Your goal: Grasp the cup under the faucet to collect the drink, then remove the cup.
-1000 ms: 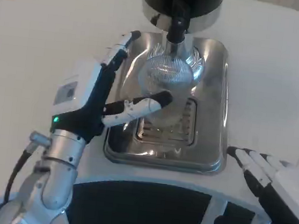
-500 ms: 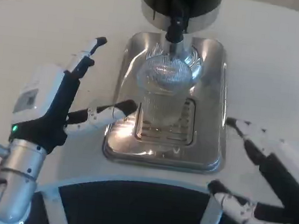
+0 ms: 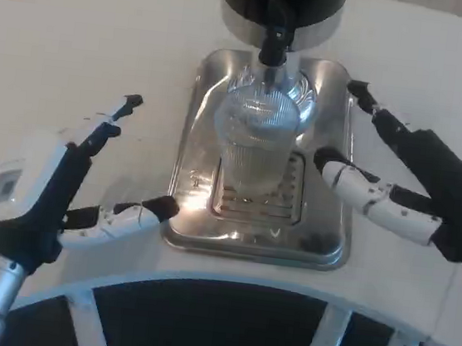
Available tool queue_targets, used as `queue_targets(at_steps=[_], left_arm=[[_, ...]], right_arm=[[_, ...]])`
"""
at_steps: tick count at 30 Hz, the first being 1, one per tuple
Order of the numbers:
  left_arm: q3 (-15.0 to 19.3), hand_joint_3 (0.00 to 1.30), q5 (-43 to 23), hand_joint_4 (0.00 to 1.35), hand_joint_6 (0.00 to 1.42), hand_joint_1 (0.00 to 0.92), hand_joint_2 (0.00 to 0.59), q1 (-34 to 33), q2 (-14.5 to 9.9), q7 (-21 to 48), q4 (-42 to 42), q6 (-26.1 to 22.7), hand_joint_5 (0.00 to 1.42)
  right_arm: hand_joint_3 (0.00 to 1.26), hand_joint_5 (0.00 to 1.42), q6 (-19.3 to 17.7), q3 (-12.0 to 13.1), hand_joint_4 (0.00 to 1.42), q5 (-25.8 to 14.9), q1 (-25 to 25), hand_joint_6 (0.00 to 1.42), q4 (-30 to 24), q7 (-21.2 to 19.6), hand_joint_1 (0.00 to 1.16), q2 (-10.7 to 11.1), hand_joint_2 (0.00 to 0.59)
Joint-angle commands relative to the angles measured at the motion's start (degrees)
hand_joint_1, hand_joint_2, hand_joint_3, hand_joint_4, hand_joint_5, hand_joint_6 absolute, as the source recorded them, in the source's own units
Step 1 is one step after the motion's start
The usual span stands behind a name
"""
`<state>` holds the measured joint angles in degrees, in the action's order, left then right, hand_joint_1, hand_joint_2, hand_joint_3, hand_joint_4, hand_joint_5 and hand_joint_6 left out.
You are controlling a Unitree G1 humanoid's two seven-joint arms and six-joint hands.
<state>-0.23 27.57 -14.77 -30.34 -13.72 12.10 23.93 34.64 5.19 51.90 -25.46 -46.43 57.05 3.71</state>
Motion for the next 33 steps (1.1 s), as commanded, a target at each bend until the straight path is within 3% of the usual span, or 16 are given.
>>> queue_targets(at_steps=[1,12,22,33], left_arm=[[1.8,0.17,-0.9,0.16,0.27,0.135,0.038,2.7,-1.3,1.2,-1.4,0.8,0.27],[4.2,0.17,-2.0,0.16,0.27,0.133,0.046,5.6,-2.2,2.8,-3.0,1.5,0.27],[5.3,0.17,-2.6,0.17,0.27,0.127,0.047,7.8,-2.7,4.5,-4.9,1.5,0.27],[7.1,0.18,-3.1,0.18,0.27,0.118,0.048,9.2,-2.8,6.2,-6.1,0.8,0.27]], right_arm=[[0.0,0.0,3.1,-3.1,0.0,-3.7,-3.0,0.0,1.1,-4.1,0.33,0.4,0.436],[0.0,0.0,10.9,-8.9,0.0,-8.9,-8.0,0.0,-0.9,-9.0,0.3,2.4,0.442],[0.0,0.0,15.9,-10.9,0.0,-14.4,-14.1,0.0,1.0,-13.1,0.29,5.4,0.448],[0.0,0.0,18.0,-12.6,0.0,-21.2,-17.5,0.0,3.2,-18.3,0.28,7.6,0.451]])
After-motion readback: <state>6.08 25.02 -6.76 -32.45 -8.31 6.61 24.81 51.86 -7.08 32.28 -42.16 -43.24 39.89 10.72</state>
